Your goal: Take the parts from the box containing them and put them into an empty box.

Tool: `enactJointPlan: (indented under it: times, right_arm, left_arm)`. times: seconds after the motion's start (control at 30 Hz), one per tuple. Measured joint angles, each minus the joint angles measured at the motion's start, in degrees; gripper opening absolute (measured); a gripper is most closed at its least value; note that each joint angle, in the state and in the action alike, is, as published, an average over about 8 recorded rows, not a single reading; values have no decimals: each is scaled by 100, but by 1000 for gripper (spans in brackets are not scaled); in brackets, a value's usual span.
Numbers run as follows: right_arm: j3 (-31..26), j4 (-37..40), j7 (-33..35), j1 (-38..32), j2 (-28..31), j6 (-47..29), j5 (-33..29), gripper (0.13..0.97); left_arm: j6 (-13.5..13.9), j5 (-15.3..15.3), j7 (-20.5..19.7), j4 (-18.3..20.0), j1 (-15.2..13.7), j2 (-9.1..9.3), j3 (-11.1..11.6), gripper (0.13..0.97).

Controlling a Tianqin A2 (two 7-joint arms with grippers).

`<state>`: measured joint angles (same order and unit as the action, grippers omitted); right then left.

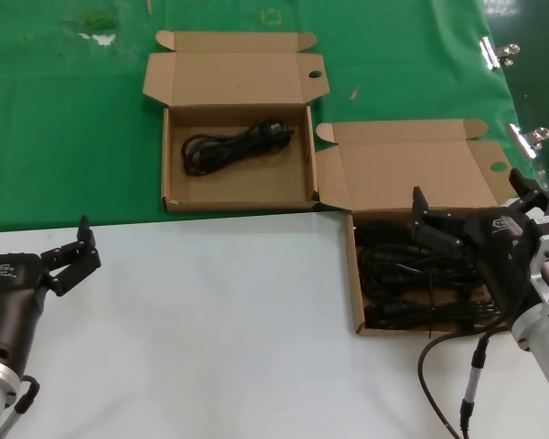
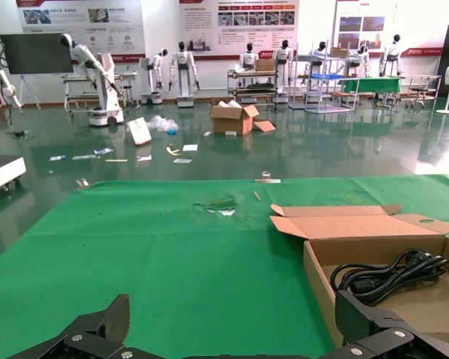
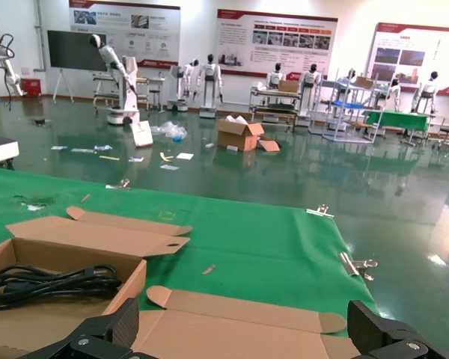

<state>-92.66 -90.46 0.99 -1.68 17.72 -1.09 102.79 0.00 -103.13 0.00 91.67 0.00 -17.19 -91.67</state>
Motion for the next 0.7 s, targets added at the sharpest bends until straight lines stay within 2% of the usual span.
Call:
enactJointPlan:
  times: [0.7]
  right_arm:
    - [0,0,0,0,0,0,0,966]
  left_arm:
    - [0,0,0,0,0,0,0,966]
